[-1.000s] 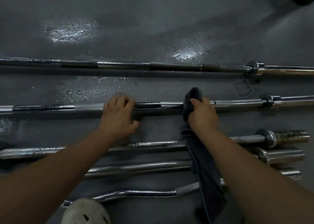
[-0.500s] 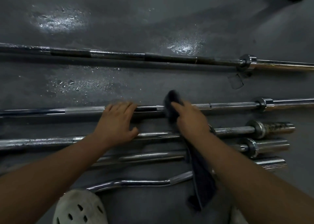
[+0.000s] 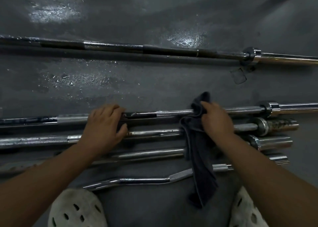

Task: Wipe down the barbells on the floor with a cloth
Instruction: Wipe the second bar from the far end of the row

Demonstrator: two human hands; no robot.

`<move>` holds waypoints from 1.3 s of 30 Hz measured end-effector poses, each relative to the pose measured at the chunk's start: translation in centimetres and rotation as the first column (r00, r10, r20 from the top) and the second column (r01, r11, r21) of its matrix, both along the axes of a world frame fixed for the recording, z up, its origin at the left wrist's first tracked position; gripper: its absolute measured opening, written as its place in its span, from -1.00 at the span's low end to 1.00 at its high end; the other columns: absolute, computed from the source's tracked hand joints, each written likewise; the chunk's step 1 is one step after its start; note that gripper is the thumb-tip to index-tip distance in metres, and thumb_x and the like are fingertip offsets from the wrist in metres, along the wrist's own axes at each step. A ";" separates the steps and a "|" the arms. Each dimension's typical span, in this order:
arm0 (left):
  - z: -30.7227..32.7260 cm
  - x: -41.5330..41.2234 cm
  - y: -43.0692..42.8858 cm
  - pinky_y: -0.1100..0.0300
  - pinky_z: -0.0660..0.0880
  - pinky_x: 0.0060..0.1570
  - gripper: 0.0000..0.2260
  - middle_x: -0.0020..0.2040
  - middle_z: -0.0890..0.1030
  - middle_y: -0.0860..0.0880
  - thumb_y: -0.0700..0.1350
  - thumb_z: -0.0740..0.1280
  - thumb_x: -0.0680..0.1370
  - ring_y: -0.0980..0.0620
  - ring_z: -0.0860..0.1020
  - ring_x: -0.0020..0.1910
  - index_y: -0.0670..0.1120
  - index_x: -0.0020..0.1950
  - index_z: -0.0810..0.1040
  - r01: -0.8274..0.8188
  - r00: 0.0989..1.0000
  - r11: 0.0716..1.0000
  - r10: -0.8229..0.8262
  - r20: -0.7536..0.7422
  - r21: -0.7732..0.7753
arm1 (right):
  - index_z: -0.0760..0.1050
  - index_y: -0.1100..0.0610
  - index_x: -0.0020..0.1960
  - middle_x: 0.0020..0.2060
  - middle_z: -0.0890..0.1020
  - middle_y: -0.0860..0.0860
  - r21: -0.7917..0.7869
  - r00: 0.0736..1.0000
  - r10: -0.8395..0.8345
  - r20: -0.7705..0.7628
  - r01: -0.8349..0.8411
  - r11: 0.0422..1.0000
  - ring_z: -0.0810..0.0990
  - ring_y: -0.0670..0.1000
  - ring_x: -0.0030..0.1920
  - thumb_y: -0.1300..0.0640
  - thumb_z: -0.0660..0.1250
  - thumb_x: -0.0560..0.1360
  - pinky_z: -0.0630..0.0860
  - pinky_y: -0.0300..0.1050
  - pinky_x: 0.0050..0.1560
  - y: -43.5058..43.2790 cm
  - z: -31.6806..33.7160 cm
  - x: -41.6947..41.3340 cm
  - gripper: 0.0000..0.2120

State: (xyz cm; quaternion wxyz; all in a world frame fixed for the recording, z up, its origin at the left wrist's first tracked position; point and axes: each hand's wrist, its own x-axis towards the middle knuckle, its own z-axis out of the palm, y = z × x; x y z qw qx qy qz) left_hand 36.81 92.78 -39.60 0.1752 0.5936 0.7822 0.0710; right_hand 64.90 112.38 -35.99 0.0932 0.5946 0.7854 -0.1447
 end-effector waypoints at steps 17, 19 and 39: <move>0.7 -5.3 4.6 -0.07 0.15 0.40 -0.19 0.45 0.35 -0.07 0.34 0.04 0.33 -0.10 0.24 0.44 0.01 0.52 0.24 0.068 0.989 0.993 -0.054 0.140 -0.094 | 0.33 -0.07 0.49 0.45 0.31 0.09 -0.037 0.965 0.215 -0.152 -0.222 0.974 0.40 0.26 0.29 0.26 0.25 0.48 0.48 0.13 0.24 -4.9 -1.0 -9.4 -0.40; 0.8 -6.3 5.3 -0.11 0.10 0.44 -0.16 0.46 0.34 -0.09 0.35 0.05 0.32 -0.12 0.23 0.46 -0.01 0.53 0.24 0.116 0.990 0.988 -0.108 0.086 -0.103 | 0.32 -0.05 0.50 0.43 0.34 0.11 0.000 0.966 0.239 -0.101 -0.241 0.971 0.43 0.27 0.28 0.27 0.25 0.48 0.48 0.13 0.24 -2.0 -0.8 -8.0 -0.39; -1.3 -9.2 7.3 -0.06 0.41 0.10 -0.36 0.08 0.58 -0.12 0.39 0.18 0.42 -0.17 0.52 0.06 -0.07 0.27 0.45 -0.034 0.962 0.998 0.020 -0.272 -0.046 | 0.39 0.03 0.47 0.39 0.37 0.24 0.102 0.990 -0.059 -0.125 0.072 0.992 0.43 0.37 0.25 0.31 0.22 0.46 0.41 0.15 0.27 4.1 -2.3 -8.9 -0.42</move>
